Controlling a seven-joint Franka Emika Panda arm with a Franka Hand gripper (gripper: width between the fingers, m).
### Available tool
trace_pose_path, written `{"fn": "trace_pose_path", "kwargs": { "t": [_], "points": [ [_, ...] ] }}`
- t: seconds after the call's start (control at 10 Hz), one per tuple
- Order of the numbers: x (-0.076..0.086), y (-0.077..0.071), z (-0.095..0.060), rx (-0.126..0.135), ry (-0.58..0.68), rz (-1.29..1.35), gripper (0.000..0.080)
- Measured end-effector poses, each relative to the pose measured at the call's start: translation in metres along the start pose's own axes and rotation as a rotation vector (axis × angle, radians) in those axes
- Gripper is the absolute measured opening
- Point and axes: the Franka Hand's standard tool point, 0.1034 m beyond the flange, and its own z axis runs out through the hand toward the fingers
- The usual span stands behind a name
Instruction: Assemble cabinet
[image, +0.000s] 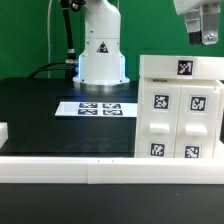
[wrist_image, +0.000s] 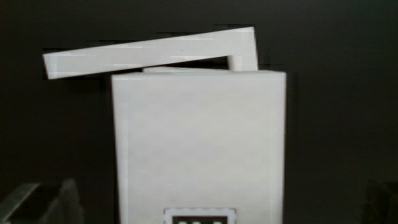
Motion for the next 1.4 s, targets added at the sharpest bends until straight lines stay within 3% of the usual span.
{"fn": "trace_pose_path", "kwargs": {
  "t": [0.1,0.2,0.6,1.1,1.4],
  "points": [
    [0.001,0.001,0.001,-0.019,0.016,-0.12,0.0797],
    [0.002,0.0,0.001,-0.054,0.038,-0.303,0.0797],
    [-0.008,-0.008,0.002,-0.122,0.013,-0.735,0.0797],
    [-0.007,-0.009,0.002,-0.123,-0.007,-1.097,0.0797],
    [-0.008,-0.011,0.0,-0.172,0.022,-1.473,0.0797]
  ]
}}
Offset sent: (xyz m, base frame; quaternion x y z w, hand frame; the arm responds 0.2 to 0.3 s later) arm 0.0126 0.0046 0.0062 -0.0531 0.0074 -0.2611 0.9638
